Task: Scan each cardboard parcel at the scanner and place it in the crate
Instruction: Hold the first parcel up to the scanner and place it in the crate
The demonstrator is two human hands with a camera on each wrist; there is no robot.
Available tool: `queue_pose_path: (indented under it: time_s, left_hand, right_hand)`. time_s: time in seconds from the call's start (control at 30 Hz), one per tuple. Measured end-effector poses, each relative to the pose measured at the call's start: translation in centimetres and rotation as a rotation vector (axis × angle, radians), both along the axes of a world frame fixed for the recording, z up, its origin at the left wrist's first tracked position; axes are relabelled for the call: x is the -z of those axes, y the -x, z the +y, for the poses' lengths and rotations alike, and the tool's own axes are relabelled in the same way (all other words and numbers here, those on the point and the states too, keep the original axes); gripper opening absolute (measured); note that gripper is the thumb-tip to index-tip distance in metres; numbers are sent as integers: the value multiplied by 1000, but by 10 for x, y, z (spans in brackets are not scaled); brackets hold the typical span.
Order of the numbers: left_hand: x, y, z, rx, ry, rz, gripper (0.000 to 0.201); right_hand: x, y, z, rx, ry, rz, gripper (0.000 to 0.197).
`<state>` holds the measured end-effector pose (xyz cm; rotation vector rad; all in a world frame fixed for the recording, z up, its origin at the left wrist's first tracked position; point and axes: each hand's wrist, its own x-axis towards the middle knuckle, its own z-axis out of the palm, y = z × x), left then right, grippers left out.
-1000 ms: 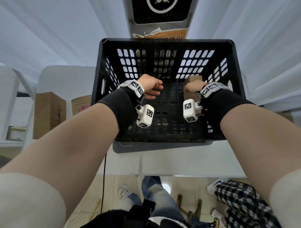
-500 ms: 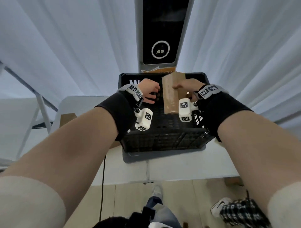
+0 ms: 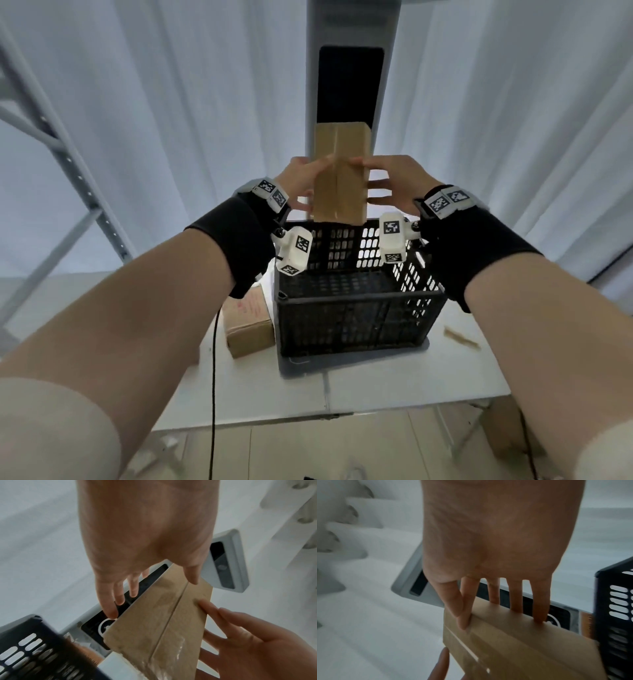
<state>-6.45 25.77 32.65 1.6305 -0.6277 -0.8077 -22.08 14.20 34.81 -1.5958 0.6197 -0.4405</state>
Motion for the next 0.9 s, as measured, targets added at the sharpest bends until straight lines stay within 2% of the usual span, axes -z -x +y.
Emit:
queue_pose_path:
  time_s: [0.1, 0.3, 0.4, 0.47, 0.6, 0.8, 0.9]
  left_hand:
    - [-36, 5, 18, -16, 93, -98, 79]
    - [-108, 2, 37, 60, 201, -220, 75]
    - [-136, 7, 45, 149, 209, -282, 52]
    - [-149, 11, 46, 182, 201, -322, 50]
    - [-172, 18, 44, 170, 232, -376, 59]
    - [-205, 30, 36, 139, 271, -429, 53]
    - [-216, 37, 28, 106, 296, -422, 65]
  right_hand:
    - [-29, 10, 12, 5, 9, -106, 30]
    - [-84, 26, 28, 43, 6, -294, 27]
    - [-107, 35, 28, 44, 20, -355, 19]
    - [-118, 37, 25, 40, 39, -365, 19]
    - [-141, 36, 17, 45, 67, -399, 19]
    - [-175, 36, 3, 41, 74, -447, 16]
    - [-185, 38, -4, 29, 85, -450, 12]
